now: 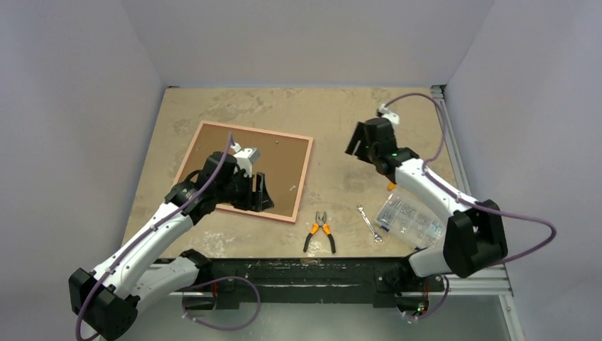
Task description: Take the photo out of the frame
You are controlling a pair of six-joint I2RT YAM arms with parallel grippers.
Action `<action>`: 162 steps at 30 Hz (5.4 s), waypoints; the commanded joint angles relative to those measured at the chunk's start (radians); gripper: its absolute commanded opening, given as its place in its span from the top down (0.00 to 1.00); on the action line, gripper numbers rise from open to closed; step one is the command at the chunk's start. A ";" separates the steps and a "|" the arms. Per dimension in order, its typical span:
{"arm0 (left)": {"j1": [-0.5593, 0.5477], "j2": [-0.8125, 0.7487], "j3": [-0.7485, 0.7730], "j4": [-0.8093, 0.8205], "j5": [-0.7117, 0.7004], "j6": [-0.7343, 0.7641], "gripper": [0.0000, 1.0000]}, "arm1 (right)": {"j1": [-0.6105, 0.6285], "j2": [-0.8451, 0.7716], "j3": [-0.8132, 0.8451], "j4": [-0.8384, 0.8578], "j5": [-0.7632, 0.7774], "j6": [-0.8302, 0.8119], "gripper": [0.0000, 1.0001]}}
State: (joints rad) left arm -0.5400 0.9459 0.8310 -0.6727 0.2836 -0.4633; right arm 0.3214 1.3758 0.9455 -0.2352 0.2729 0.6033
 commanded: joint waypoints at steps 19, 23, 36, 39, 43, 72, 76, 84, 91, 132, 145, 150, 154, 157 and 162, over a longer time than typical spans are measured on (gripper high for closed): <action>0.109 -0.107 0.064 -0.344 -0.425 -0.389 0.01 | 0.910 0.279 0.078 0.177 0.036 -0.627 0.36; 0.182 -0.044 0.076 -0.354 -0.331 -0.435 0.00 | 0.927 0.307 0.064 0.188 0.027 -0.729 0.39; 0.439 0.098 -0.007 -0.327 -0.071 -0.503 0.00 | 0.938 0.397 0.030 0.276 0.101 -0.715 0.68; 0.478 0.115 -0.043 -0.306 -0.021 -0.513 0.00 | 0.938 0.384 0.010 0.302 0.102 -0.694 0.81; 0.503 0.096 -0.116 -0.242 0.032 -0.560 0.00 | 0.937 0.350 0.018 0.293 0.031 -0.680 0.95; 0.504 -0.277 -0.452 0.175 0.013 -0.893 0.00 | 0.881 0.185 0.059 0.306 -0.181 -0.472 1.00; 0.505 -0.250 -0.492 0.282 0.011 -0.933 0.00 | 0.880 0.169 0.044 0.325 -0.168 -0.434 1.00; 0.506 -0.238 -0.516 0.436 -0.065 -0.913 0.02 | 0.874 0.128 0.034 0.332 -0.137 -0.400 1.00; 0.508 -0.203 -0.449 0.405 -0.121 -0.840 0.13 | 0.864 0.130 0.043 0.347 -0.156 -0.381 1.00; 0.504 0.250 0.666 -0.396 -0.929 0.306 1.00 | 0.778 -0.614 -0.004 -0.151 0.107 -0.378 0.32; 0.442 0.434 0.946 -0.442 -1.150 0.617 1.00 | 0.778 -0.524 0.010 -0.139 0.106 -0.422 0.32; 0.359 0.579 0.940 -0.491 -1.203 0.602 1.00 | 0.778 -0.499 0.006 -0.139 0.096 -0.396 0.32; 0.322 0.702 0.898 -0.500 -1.169 0.533 1.00 | 0.779 -0.522 -0.018 -0.152 0.105 -0.360 0.33; 0.289 0.791 0.873 -0.490 -1.194 0.512 1.00 | 0.778 -0.553 -0.040 -0.161 0.123 -0.337 0.33; 0.265 0.894 0.851 -0.441 -1.199 0.493 1.00 | 0.779 -0.588 -0.055 -0.205 0.151 -0.315 0.33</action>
State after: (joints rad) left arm -0.2642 1.8091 1.6997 -1.1393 -0.8692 0.0174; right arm 1.1030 0.8158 0.8986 -0.4137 0.3828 0.2523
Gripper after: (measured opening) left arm 0.249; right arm 0.674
